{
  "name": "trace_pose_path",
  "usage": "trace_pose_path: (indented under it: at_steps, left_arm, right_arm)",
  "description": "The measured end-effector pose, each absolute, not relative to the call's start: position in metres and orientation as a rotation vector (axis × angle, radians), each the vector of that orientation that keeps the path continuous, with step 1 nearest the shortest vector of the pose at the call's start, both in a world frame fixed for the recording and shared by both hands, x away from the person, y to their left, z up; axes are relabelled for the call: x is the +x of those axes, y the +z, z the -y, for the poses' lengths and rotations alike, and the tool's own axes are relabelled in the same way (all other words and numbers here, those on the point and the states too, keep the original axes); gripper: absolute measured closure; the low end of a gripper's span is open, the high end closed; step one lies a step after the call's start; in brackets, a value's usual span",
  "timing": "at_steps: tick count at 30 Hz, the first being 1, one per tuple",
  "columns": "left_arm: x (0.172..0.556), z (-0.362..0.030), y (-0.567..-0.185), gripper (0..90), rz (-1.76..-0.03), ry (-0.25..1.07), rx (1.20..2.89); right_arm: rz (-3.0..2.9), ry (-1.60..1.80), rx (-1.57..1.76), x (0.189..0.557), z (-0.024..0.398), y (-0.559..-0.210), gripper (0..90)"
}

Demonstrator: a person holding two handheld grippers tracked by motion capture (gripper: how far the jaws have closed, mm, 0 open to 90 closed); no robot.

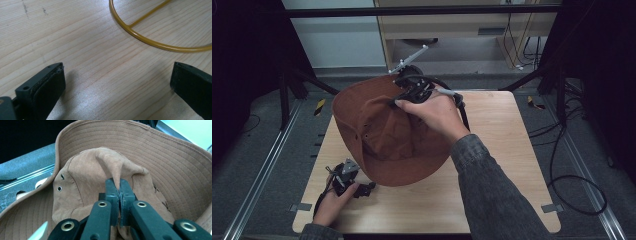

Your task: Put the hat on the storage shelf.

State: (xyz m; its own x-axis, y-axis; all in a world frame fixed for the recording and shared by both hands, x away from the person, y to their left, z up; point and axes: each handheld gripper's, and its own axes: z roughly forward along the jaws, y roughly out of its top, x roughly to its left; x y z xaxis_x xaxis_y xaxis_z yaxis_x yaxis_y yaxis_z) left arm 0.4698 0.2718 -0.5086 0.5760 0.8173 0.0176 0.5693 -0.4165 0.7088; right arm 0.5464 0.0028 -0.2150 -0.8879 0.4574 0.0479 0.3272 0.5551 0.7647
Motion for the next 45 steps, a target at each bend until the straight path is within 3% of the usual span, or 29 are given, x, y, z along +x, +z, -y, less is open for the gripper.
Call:
trace_pose_path:
  at_steps: [27, 45]
  left_arm:
    - [0.47, -0.272, -0.509, 0.0, -1.1, 0.479, 2.141]
    - [0.47, -0.272, -0.509, 0.0, -1.101, 0.479, 2.141]
  right_arm:
    - [-2.646, 1.254, 0.669, 0.543, -0.002, -0.221, 80.1]
    - [-2.601, 1.268, 0.706, 0.542, 0.005, -0.22, 41.6]
